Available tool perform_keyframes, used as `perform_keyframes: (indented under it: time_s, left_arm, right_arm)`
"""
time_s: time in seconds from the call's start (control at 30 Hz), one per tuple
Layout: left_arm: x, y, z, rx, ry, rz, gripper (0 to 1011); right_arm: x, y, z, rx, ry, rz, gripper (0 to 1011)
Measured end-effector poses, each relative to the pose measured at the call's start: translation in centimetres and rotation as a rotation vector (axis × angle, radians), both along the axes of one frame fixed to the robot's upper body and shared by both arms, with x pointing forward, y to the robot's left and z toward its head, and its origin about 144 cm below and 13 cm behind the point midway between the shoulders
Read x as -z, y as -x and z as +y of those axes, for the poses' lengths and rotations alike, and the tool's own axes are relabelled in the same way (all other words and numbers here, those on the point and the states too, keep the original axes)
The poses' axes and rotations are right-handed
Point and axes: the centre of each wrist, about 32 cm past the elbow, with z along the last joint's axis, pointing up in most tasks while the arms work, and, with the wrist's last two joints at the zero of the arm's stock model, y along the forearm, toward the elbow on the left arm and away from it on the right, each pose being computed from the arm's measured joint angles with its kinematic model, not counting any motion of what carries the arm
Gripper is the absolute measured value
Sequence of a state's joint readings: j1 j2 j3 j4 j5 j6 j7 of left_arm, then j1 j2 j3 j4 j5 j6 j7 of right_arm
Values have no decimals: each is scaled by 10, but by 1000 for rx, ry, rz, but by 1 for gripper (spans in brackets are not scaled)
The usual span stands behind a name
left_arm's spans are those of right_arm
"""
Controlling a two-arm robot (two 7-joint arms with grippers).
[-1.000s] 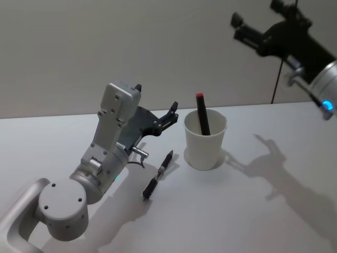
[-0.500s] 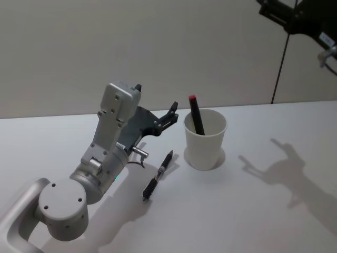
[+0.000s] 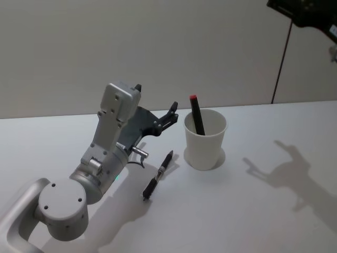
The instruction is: Place the pen into the pen holder.
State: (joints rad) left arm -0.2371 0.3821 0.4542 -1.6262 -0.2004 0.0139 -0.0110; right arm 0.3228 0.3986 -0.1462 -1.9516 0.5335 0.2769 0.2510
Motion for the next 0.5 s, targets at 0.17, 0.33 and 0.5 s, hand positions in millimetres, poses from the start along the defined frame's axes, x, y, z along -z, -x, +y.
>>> perform_keyframes:
  time_s: [0.17,0.33,0.5]
  left_arm:
    - [0,0,0,0,0,0,1001]
    - [0,0,0,0,0,0,1001]
    - [0,0,0,0,0,0,1001]
  right_arm:
    - [-2,1,-1,-2,-1,-2,1001]
    - [-3,1,-2,-3,-1,-2,1002]
    - [-3,2,-2,-4,-2,-2,1002]
